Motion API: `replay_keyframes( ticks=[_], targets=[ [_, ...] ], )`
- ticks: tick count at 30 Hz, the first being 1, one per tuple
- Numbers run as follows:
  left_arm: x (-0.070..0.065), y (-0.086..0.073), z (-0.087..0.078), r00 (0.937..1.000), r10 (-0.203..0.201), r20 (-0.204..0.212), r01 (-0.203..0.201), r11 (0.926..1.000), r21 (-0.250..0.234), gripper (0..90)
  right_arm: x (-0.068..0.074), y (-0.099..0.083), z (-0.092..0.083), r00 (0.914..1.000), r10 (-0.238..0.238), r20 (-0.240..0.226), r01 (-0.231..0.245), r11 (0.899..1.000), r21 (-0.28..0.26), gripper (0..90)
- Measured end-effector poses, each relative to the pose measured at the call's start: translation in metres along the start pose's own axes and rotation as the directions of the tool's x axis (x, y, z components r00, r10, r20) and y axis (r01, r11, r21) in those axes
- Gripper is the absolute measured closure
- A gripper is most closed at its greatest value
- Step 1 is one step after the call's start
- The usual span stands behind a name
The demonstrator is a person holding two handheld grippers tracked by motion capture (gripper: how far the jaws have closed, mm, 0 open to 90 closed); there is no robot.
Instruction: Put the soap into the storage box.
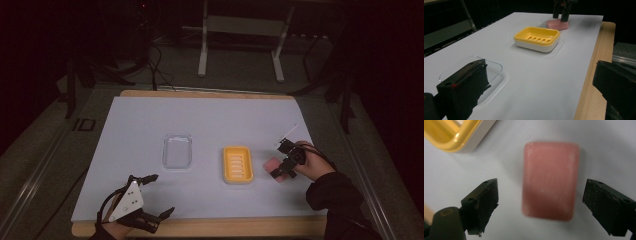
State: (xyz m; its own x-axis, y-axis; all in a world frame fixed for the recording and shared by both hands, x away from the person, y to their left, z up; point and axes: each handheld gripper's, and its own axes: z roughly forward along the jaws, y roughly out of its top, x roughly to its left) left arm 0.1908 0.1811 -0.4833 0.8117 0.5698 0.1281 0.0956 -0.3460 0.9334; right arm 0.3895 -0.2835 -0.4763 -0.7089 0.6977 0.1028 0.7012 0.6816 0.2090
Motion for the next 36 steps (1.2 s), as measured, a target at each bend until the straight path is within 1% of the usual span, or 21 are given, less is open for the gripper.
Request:
replay_keyframes(
  ticks=[1,2,4,6,9,12,15,18,19,21,22,23,24,25,26,27,28,31,34,35,36],
  targets=[
    [0.000,0.000,0.000,1.0000,0.000,0.000,0.000,1.0000,-0.001,0.6,0.000,0.001,0.001,0.9999,-0.006,0.015,0.006,1.000,-0.003,13.1],
    [0.000,0.000,0.000,1.0000,-0.001,0.000,0.001,1.0000,0.000,0.6,-0.001,0.001,0.002,0.9996,-0.019,0.019,0.019,1.000,-0.002,13.1],
    [0.000,0.000,0.000,1.0000,0.001,0.000,-0.001,1.0000,0.001,0.6,-0.001,0.002,0.005,0.9993,-0.033,0.015,0.033,0.999,-0.005,13.6],
    [0.000,0.000,0.000,1.0000,0.000,0.001,0.000,1.0000,-0.001,0.6,-0.001,0.003,0.008,0.9990,-0.044,0.002,0.044,0.999,0.003,14.4],
    [0.000,0.000,0.000,1.0000,0.000,0.000,0.000,1.0000,0.000,0.6,-0.001,0.004,0.014,0.9994,-0.035,-0.007,0.035,0.999,0.028,17.6],
    [0.000,0.000,0.000,1.0000,0.001,0.000,-0.001,1.0000,0.001,0.6,-0.002,0.004,0.017,0.9997,-0.024,-0.008,0.024,0.999,0.029,17.9],
    [0.000,0.000,0.000,1.0000,0.000,0.001,0.000,1.0000,0.000,0.6,-0.004,0.004,0.020,0.9998,-0.015,0.010,0.015,0.999,0.040,20.6],
    [0.000,0.000,0.000,1.0000,0.000,0.000,0.000,1.0000,0.000,0.6,-0.005,0.004,0.023,1.0000,0.000,0.007,0.000,0.998,0.059,23.4],
    [0.000,0.000,0.000,1.0000,0.000,0.000,0.000,1.0000,0.000,0.6,-0.005,0.004,0.024,0.9999,-0.004,0.011,0.003,0.998,0.059,23.8],
    [0.000,0.000,0.000,1.0000,0.001,0.000,-0.001,1.0000,0.001,0.6,-0.005,0.004,0.024,0.9998,0.012,0.018,-0.012,0.999,0.052,26.4],
    [0.000,0.000,0.000,1.0000,0.001,0.000,-0.001,1.0000,0.002,0.6,-0.005,0.004,0.023,0.9996,0.014,0.025,-0.015,0.998,0.053,27.0],
    [0.000,0.000,0.000,1.0000,0.000,0.001,0.000,1.0000,0.001,0.6,-0.003,0.005,0.024,0.9991,-0.018,0.038,0.016,0.998,0.059,27.6],
    [0.000,0.000,0.000,1.0000,0.001,0.001,-0.001,1.0000,0.001,0.6,-0.001,0.005,0.025,0.9981,-0.033,0.052,0.030,0.997,0.067,27.8],
    [0.000,0.000,0.000,1.0000,0.001,0.000,-0.001,1.0000,0.002,0.6,0.000,0.005,0.025,0.9975,-0.025,0.066,0.020,0.997,0.068,28.6],
    [0.000,0.000,0.000,1.0000,0.001,0.001,-0.001,1.0000,0.002,0.6,0.001,0.005,0.025,0.9967,-0.028,0.077,0.022,0.997,0.072,29.4],
    [0.000,0.000,0.000,1.0000,0.001,0.000,-0.001,1.0000,0.002,0.6,0.003,0.006,0.026,0.9951,-0.042,0.089,0.034,0.996,0.084,29.9],
    [0.000,0.000,0.000,1.0000,0.001,0.000,-0.001,1.0000,0.001,0.6,0.005,0.007,0.027,0.9938,-0.043,0.102,0.033,0.995,0.094,30.5],
    [0.000,0.000,0.000,1.0000,0.001,0.000,-0.001,1.0000,0.001,0.6,0.006,0.010,0.025,0.9937,-0.023,0.109,0.011,0.994,0.108,37.0],
    [0.000,0.000,0.000,1.0000,0.001,-0.002,-0.001,1.0000,0.001,0.6,0.007,0.010,0.025,0.9936,-0.011,0.112,0.000,0.995,0.101,37.3],
    [0.000,0.000,0.000,1.0000,0.002,-0.002,-0.002,1.0000,0.001,0.6,0.006,0.008,0.025,0.9939,0.007,0.110,-0.017,0.996,0.087,37.4],
    [0.000,0.000,0.000,1.0000,0.002,-0.003,-0.002,1.0000,0.001,0.6,0.005,0.008,0.025,0.9942,0.008,0.107,-0.017,0.997,0.079,37.5]
  ],
)
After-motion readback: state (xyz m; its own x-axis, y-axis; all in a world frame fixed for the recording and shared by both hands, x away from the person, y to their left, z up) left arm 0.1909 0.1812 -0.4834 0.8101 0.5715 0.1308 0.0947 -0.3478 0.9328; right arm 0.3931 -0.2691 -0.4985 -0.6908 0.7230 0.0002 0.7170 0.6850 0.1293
